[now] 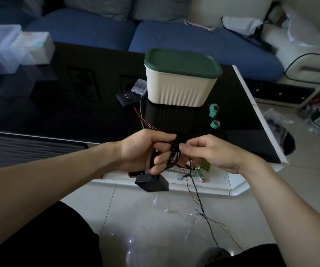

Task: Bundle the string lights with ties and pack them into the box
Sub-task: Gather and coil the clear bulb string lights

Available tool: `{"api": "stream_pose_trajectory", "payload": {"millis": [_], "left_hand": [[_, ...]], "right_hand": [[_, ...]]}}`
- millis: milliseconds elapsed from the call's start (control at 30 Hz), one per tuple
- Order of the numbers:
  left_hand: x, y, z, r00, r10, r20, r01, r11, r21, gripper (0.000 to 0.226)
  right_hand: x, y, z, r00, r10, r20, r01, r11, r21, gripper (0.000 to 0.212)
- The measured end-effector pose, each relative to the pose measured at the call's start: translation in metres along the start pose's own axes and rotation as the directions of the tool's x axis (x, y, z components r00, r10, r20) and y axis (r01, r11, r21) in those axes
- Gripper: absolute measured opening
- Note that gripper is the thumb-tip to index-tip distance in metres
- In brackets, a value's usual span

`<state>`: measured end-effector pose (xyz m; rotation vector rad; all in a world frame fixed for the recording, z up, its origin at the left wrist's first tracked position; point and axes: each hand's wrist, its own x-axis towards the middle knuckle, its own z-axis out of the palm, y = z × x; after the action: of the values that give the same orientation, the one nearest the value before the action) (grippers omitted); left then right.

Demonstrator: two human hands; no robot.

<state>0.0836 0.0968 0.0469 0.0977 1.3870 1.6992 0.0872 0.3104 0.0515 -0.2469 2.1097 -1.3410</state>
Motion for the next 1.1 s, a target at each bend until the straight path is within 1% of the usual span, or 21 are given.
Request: {"api": "stream_pose_trajectory", "payload": {"millis": [33, 67, 167, 233, 367, 467, 567, 633, 667, 733, 800, 867, 1000, 1100], "left_hand": [[0.001, 0.0, 0.0, 0.999, 0.038, -0.007, -0.038, 0.999, -0.038, 0.046], [0.002, 0.001, 0.0, 0.997, 0.075, -0.011, -0.076, 0.995, -0.068, 0.045], [0.003, 0.002, -0.001, 0.989, 0.148, -0.03, -0.15, 0.981, -0.12, 0.042], [0.004, 0.004, -0.002, 0.988, 0.141, -0.062, -0.148, 0.979, -0.142, 0.04], [0.003, 0.006, -0.003, 0.984, 0.118, -0.131, -0.138, 0.978, -0.159, 0.039], [0.002, 0.007, -0.002, 0.978, 0.141, -0.157, -0.167, 0.971, -0.169, 0.034], [0.001, 0.009, -0.003, 0.971, 0.168, -0.169, -0.195, 0.967, -0.161, 0.03], [0.001, 0.008, -0.005, 0.968, 0.178, -0.178, -0.206, 0.967, -0.152, 0.031], [0.001, 0.008, -0.006, 0.966, 0.183, -0.182, -0.21, 0.967, -0.144, 0.032], [0.001, 0.008, -0.006, 0.963, 0.194, -0.187, -0.22, 0.967, -0.129, 0.031], [0.001, 0.008, -0.006, 0.961, 0.201, -0.188, -0.229, 0.964, -0.138, 0.03], [0.001, 0.008, -0.004, 0.959, 0.199, -0.2, -0.232, 0.96, -0.158, 0.031], [0.002, 0.01, 0.0, 0.95, 0.194, -0.245, -0.241, 0.954, -0.177, 0.032], [0.0, 0.013, 0.003, 0.941, 0.222, -0.254, -0.281, 0.933, -0.226, 0.041]], "right_hand": [[0.002, 0.001, 0.0, 1.0, 0.016, -0.012, -0.015, 1.0, 0.025, 0.065], [0.003, 0.002, 0.001, 0.999, 0.034, -0.02, -0.033, 0.998, 0.049, 0.068], [0.007, 0.002, 0.006, 0.994, 0.098, -0.055, -0.095, 0.994, 0.062, 0.059], [0.007, 0.004, 0.009, 0.987, 0.155, -0.049, -0.154, 0.988, 0.025, 0.06], [0.006, 0.002, 0.008, 0.967, 0.254, -0.033, -0.255, 0.967, -0.017, 0.071], [0.002, -0.001, 0.0, 0.962, 0.274, -0.002, -0.274, 0.962, 0.023, 0.064], [-0.002, -0.001, -0.008, 0.951, 0.306, 0.05, -0.304, 0.952, -0.042, 0.049], [-0.003, 0.001, -0.009, 0.954, 0.297, 0.031, -0.293, 0.951, -0.095, 0.038], [-0.002, 0.003, -0.009, 0.962, 0.273, -0.014, -0.273, 0.956, -0.108, 0.035], [0.001, 0.006, -0.008, 0.966, 0.204, -0.159, -0.224, 0.967, -0.123, 0.036], [0.004, 0.007, -0.006, 0.947, 0.14, -0.289, -0.194, 0.967, -0.166, 0.038], [0.005, 0.005, -0.001, 0.934, 0.109, -0.341, -0.198, 0.951, -0.239, 0.04], [0.009, 0.002, 0.018, 0.948, 0.111, -0.3, -0.21, 0.924, -0.32, 0.039], [0.009, 0.002, 0.03, 0.977, 0.097, -0.189, -0.169, 0.892, -0.419, 0.027]]}}
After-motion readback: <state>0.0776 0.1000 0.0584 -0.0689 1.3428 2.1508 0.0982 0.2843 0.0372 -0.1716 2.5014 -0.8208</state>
